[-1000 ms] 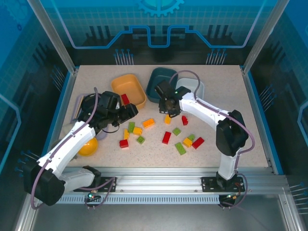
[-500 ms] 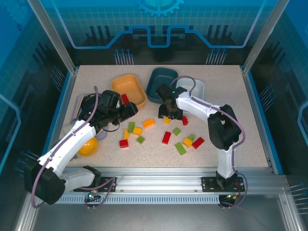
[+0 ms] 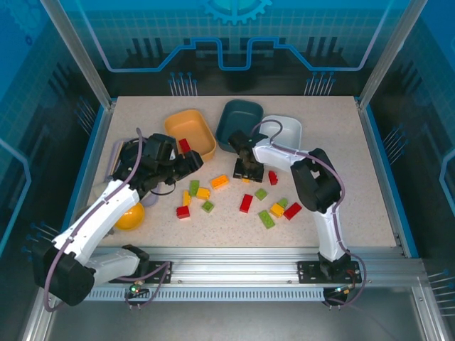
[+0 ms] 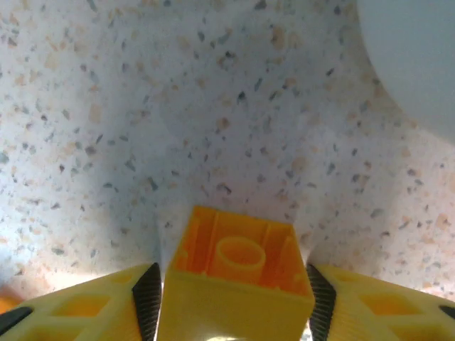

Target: Sort the legos into containers by color

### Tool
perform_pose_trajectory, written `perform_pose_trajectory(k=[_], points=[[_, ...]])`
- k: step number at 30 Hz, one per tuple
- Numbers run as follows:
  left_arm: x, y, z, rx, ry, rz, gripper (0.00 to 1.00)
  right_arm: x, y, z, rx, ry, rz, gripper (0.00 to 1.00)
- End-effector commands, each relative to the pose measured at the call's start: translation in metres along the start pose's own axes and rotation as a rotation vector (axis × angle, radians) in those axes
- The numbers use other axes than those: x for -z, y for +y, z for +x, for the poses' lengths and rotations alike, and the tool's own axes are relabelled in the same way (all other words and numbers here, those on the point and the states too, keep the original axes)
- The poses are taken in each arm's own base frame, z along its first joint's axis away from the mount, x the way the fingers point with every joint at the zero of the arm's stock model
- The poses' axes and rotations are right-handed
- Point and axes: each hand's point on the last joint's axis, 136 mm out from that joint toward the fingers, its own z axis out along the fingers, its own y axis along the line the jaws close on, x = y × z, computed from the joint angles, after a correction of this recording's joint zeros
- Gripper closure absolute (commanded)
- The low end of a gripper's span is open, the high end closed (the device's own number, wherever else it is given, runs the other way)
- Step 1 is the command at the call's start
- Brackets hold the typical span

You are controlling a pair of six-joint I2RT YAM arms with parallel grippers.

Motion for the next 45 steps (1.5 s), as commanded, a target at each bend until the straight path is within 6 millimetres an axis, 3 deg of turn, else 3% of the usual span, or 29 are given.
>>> perform_pose_trajectory(k=[1,3,6,11,16,18,24,28,31,34,38,42,45], points=[[0.004,0.006,0.009,-0.001,0.019,-0.010,0.23,-0.003,0.005,-0.007,-0.017,-0.008,-0.009,0.59],[0.005,0.006,0.009,-0.003,0.017,-0.009,0.23,0.001,0.005,-0.006,-0.004,-0.014,-0.005,0.74],[0.005,0.006,0.009,-0.005,0.017,-0.009,0.23,0.019,0.008,-0.005,0.018,-0.031,-0.025,0.85],[0.005,0.003,0.006,-0.006,0.011,-0.005,0.23,0.076,0.020,-0.009,0.108,-0.128,-0.094,0.89],[-0.002,-0.004,0.002,-0.005,0.012,0.004,0.24,0.106,0.039,-0.049,0.224,-0.235,-0.112,0.89],[-0.006,-0.006,0.000,-0.002,0.013,0.009,0.23,0.104,0.048,-0.073,0.245,-0.237,-0.126,0.88],[-0.012,-0.009,-0.002,-0.004,0.019,0.003,0.23,0.062,0.065,-0.141,0.238,-0.201,-0.162,0.85],[-0.011,-0.004,0.000,-0.001,0.029,-0.019,0.23,0.031,0.069,-0.163,0.198,-0.149,-0.235,0.77],[-0.009,0.005,0.005,0.006,0.041,-0.057,0.24,0.028,0.074,-0.169,0.210,-0.146,-0.293,0.62],[-0.006,0.019,0.011,0.023,0.052,-0.111,0.24,0.050,0.084,-0.171,0.271,-0.194,-0.347,0.49],[-0.005,0.042,0.022,0.047,0.088,-0.214,0.24,0.100,0.094,-0.165,0.335,-0.260,-0.393,0.39],[-0.012,0.067,0.034,0.071,0.167,-0.326,0.25,0.149,0.092,-0.146,0.392,-0.329,-0.399,0.42],[-0.020,0.083,0.045,0.061,0.236,-0.391,0.29,0.183,0.094,-0.115,0.479,-0.419,-0.469,0.45]])
